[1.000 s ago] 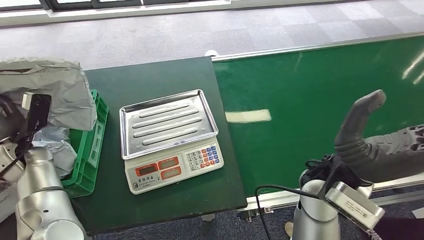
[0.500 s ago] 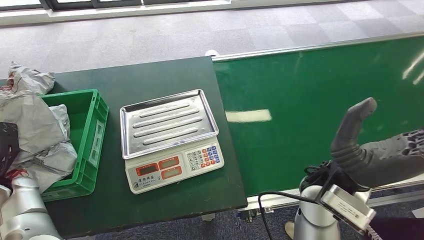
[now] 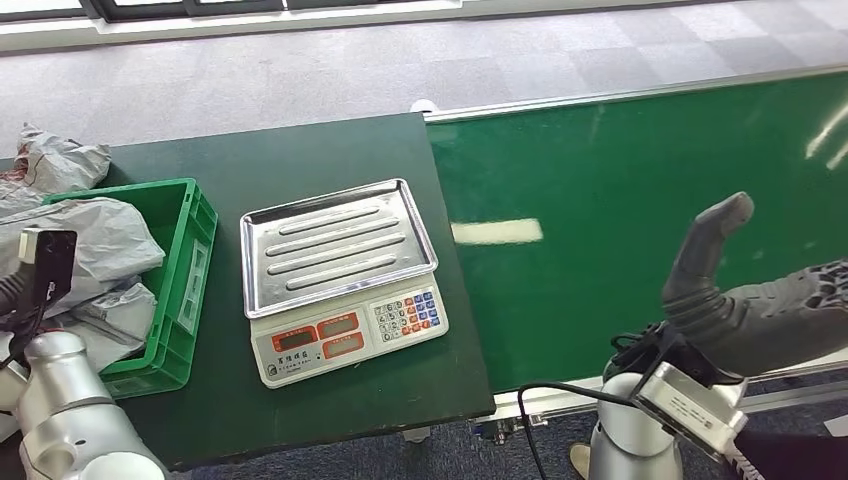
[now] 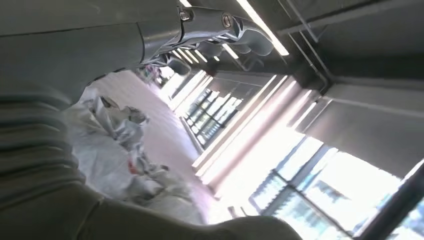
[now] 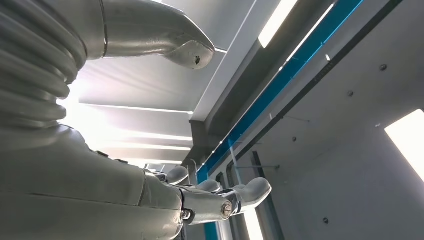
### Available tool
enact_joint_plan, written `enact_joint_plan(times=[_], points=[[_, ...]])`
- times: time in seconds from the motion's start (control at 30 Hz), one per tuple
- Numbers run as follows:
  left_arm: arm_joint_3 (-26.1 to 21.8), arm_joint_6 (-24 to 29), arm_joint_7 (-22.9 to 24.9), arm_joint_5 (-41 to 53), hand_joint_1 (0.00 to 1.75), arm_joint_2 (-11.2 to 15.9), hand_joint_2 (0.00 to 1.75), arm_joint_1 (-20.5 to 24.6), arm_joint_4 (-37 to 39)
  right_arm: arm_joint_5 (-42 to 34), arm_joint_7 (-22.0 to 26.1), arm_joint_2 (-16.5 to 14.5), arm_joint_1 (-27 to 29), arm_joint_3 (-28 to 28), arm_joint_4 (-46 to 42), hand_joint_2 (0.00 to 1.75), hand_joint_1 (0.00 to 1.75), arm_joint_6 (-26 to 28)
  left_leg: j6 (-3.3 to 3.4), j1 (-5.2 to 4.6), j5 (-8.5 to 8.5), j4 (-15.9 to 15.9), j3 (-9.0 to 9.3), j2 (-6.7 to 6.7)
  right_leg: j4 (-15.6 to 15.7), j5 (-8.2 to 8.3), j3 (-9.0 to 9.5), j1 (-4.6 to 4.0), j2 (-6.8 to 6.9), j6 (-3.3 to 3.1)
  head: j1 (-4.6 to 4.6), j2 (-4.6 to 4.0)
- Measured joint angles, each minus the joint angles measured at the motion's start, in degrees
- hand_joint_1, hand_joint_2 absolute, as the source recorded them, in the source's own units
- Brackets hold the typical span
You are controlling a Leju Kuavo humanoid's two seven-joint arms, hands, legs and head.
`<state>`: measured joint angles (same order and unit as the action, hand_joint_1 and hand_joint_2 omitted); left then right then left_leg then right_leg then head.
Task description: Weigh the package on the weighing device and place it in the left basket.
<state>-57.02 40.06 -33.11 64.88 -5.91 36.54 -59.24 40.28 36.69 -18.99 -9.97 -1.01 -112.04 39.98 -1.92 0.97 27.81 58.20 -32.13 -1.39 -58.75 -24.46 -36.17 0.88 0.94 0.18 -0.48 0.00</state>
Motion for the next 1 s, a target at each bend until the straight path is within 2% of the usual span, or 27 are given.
enact_joint_plan(times=[0.1,0.17,0.27,0.33,0.47,0.5,0.53,0.57,0.63,0.67,0.73,0.87,0.97,1.0], points=[[5.2,0.0,-6.2,-21.5,0.00,-2.0,0.00,-1.8,-4.2,0.0,0.0,0.0,-0.2,0.0,0.8,1.75,0.00,0.0,-0.01,0.01,0.01,0.0,0.02,-0.14,0.0,0.02,-0.03,-0.01,-0.05,-0.03,-0.01,0.00],[13.6,-0.1,-6.9,-34.3,0.00,-2.8,0.00,-5.1,-10.1,0.3,-0.1,0.0,-0.3,0.0,1.8,1.75,0.00,-0.1,0.00,0.03,0.01,0.0,-0.04,-0.08,0.0,0.02,-0.06,-0.03,0.03,-0.04,-0.02,0.00],[26.4,-0.1,-7.3,-40.9,0.00,-3.6,0.00,-8.7,-18.0,0.5,-0.4,0.0,-0.5,-0.1,3.0,1.75,0.00,-0.2,0.05,0.02,-0.04,0.0,-0.23,0.49,0.0,-0.07,0.02,-0.03,0.57,0.03,0.00,0.00],[31.2,-0.1,-7.3,-41.8,0.00,-3.8,0.00,-10.1,-21.4,0.6,-0.5,0.0,-0.7,-0.1,3.5,1.75,0.00,-0.2,0.04,0.02,-0.06,0.0,-0.26,0.56,0.0,-0.07,0.03,-0.01,0.65,0.04,0.00,0.00],[39.5,-1.1,-7.2,-47.6,0.00,-3.7,1.75,-13.8,-28.8,0.4,-0.6,0.0,-0.9,-0.1,4.5,1.75,0.00,-0.2,0.02,0.02,-0.07,0.0,-0.19,0.41,0.0,-0.05,-0.01,-0.01,0.49,0.03,0.00,0.00],[42.3,-2.7,-7.2,-49.9,0.00,-3.7,1.75,-15.2,-31.3,-0.6,-0.2,0.0,-0.9,-0.2,5.0,1.75,0.00,-0.2,0.02,0.02,-0.07,0.0,-0.18,0.41,0.0,-0.06,-0.01,-0.02,0.48,0.03,-0.01,0.00],[45.6,-6.2,-7.2,-52.2,0.00,-3.6,1.75,-16.6,-33.7,-2.9,0.5,0.0,-1.0,-0.4,5.8,1.75,0.00,-0.2,0.02,0.01,-0.07,0.0,-0.18,0.43,0.0,-0.06,0.00,-0.01,0.49,0.04,-0.01,0.00],[49.3,-11.9,-7.2,-54.3,0.00,-3.7,1.75,-18.2,-35.9,-6.6,1.3,0.0,-1.1,-1.2,6.9,1.75,0.00,-0.3,0.02,0.00,-0.07,0.0,-0.19,0.44,0.0,-0.07,0.01,0.00,0.50,0.04,-0.01,0.00],[56.7,-25.8,-7.2,-57.8,0.00,-4.1,1.75,-21.2,-39.0,-15.7,2.6,0.3,-1.0,-3.9,8.7,1.75,0.00,-1.5,0.03,-0.04,-0.06,0.0,-0.22,0.45,0.0,-0.07,-0.01,0.04,0.51,0.05,0.00,0.00],[60.1,-32.2,-7.2,-59.1,0.00,-4.3,1.75,-22.5,-39.9,-19.9,2.8,0.5,-0.8,-5.7,9.2,1.75,0.00,-2.9,0.05,-0.06,-0.04,0.0,-0.23,0.43,0.0,-0.07,-0.04,0.07,0.50,0.05,0.01,0.00],[65.5,-41.7,-7.2,-61.6,0.00,-4.8,1.75,-24.1,-40.5,-26.2,3.1,1.2,-0.1,-9.5,9.4,1.75,0.00,-6.8,0.07,-0.10,-0.02,0.0,-0.23,0.37,0.0,-0.06,-0.08,0.10,0.45,0.05,0.01,0.00],[70.8,-54.5,-7.1,-66.0,0.00,-6.3,1.75,-25.7,-40.2,-33.1,3.3,2.5,1.0,-14.8,8.9,1.75,0.00,-17.6,0.07,-0.09,0.00,0.0,-0.23,0.37,0.0,-0.07,-0.11,0.09,0.41,0.05,0.00,0.00],[71.9,-63.2,-7.1,-69.4,0.00,-8.0,1.75,-26.5,-39.1,-40.3,3.3,3.2,1.8,-17.1,7.8,1.75,0.00,-30.6,0.06,-0.09,0.00,0.0,-0.22,0.36,0.0,-0.07,-0.13,0.08,0.40,0.05,-0.01,0.00],[71.9,-64.4,-7.1,-69.7,0.00,-8.3,1.75,-26.6,-38.8,-41.6,3.3,3.3,1.9,-17.3,7.6,1.75,0.00,-33.0,0.06,-0.09,0.00,0.0,-0.22,0.36,0.0,-0.07,-0.13,0.08,0.40,0.05,-0.01,0.00]])
